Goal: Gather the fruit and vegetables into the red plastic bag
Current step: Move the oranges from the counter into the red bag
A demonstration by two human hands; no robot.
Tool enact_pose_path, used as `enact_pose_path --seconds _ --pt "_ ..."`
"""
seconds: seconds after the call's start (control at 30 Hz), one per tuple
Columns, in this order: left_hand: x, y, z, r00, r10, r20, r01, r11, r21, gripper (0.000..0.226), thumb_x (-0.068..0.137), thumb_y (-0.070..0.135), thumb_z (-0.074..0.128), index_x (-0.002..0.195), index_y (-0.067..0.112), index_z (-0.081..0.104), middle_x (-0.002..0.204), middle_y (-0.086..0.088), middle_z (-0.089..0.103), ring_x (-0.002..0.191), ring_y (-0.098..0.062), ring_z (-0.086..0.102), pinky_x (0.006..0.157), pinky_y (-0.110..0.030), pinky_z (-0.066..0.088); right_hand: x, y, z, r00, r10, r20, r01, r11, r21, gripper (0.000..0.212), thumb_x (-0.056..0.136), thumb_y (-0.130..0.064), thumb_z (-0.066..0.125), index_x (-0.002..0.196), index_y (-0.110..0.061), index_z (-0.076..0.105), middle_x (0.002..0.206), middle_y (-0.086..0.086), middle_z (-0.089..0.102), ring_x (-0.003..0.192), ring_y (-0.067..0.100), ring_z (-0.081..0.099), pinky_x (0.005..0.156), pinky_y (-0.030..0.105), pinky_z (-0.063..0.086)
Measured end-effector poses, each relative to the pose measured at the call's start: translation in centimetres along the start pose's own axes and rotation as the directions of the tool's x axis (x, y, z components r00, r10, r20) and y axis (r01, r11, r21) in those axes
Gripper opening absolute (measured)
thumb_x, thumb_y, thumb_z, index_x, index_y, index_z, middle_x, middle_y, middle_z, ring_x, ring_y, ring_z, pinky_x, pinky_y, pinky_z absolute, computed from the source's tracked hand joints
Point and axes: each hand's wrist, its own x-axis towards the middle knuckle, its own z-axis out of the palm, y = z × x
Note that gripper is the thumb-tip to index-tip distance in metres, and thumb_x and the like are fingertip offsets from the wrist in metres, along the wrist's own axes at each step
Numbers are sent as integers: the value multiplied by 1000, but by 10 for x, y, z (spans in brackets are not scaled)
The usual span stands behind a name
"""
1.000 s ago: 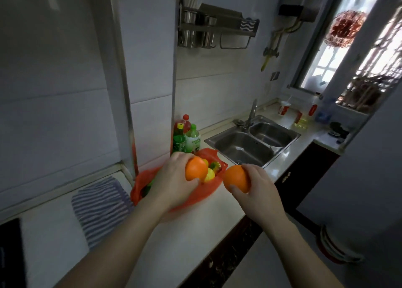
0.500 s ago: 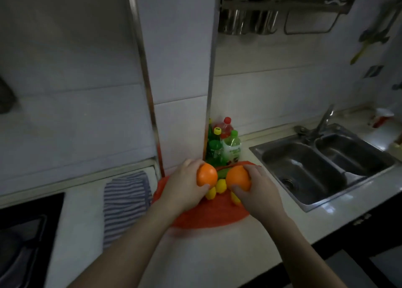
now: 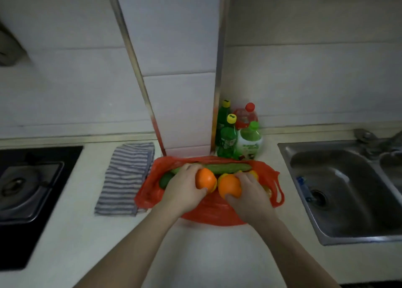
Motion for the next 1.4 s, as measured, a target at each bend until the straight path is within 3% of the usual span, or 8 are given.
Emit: enact_pose_path --seconds 0.2,0.57,0.93,1.4 --pt "4 -20 31 993 -101 53 102 994 -27 58 76 35 72 129 25 51 129 3 50 115 -19 53 91 -36 47 9 13 32 993 -22 114 20 1000 17 58 75 -39 68 127 -21 47 127 -1 46 110 23 52 85 36 47" --pt "8 -55 65 975 -187 117 193 981 -39 58 76 34 71 130 26 50 125 1 50 111 -21 54 87 -38 48 16 19 69 975 -74 211 82 996 -27 56 79 -33 69 129 -22 46 130 -2 46 114 18 49 88 25 40" --pt "15 -61 82 974 -145 173 152 988 -29 56 78 27 67 132 25 51 129 3 47 114 -19 50 90 -35 46 27 27 77 960 -109 258 138 986 -98 59 80 -26 67 135 -18 46 138 2 44 122 22 45 103 31 36" --pt "19 -63 85 982 -59 179 64 998 -23 55 77 21 68 129 24 53 127 9 47 112 -14 44 87 -27 41 32 29 84 956 -110 272 141 985 -96 66 74 -17 65 137 -18 45 140 2 44 127 20 41 105 26 30"
